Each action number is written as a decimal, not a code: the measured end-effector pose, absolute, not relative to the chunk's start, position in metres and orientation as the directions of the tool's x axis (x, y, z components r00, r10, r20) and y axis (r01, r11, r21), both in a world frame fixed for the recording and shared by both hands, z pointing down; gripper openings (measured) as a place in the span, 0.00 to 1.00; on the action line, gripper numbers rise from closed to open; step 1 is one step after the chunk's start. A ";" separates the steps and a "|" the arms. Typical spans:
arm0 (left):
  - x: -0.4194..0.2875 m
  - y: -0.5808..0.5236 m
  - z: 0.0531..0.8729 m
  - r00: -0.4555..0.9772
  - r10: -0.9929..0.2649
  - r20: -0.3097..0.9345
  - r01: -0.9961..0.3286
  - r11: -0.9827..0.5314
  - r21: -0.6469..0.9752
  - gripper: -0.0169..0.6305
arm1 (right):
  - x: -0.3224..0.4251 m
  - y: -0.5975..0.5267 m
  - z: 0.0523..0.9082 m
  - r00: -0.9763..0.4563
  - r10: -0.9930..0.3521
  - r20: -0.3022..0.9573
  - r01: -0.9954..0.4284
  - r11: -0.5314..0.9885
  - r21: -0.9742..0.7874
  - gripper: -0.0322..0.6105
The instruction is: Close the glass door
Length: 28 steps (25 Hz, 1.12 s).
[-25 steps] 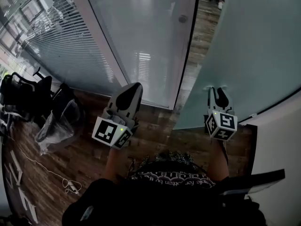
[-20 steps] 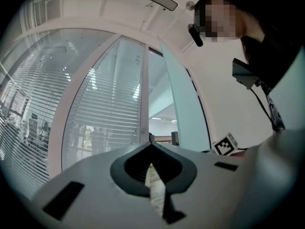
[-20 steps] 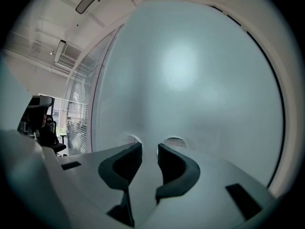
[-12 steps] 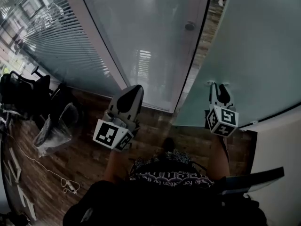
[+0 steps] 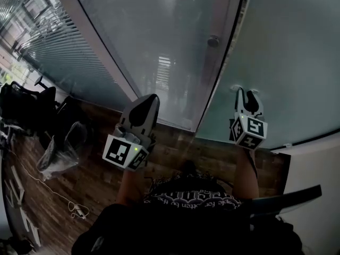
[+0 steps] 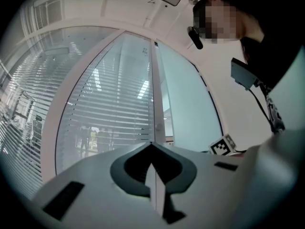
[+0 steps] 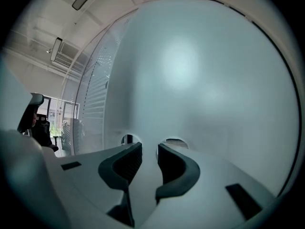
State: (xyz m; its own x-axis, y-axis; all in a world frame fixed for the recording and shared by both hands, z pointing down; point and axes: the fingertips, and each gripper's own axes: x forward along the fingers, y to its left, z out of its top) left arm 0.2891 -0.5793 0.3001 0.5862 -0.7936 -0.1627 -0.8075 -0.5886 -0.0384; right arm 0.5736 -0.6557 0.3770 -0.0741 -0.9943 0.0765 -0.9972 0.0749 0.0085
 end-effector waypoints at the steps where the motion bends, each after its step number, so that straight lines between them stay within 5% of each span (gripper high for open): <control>1: 0.289 -0.584 0.300 0.583 -0.796 -0.161 -0.810 -0.585 -0.036 0.03 | 0.574 -0.661 0.376 -0.073 -0.994 0.082 -0.997 0.074 0.006 0.21; 28: 0.312 -0.650 0.301 0.588 -0.796 -0.144 -0.807 -0.589 -0.041 0.03 | 0.590 -0.727 0.376 -0.075 -0.993 0.096 -0.997 0.076 0.005 0.21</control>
State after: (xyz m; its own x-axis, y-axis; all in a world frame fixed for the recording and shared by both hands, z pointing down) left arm 0.3124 -0.6498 0.3005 0.5877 -0.7961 -0.1444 -0.8074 -0.5885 -0.0413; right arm 0.5897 -0.7269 0.3761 -0.0754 -0.9925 0.0960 -0.9971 0.0762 0.0052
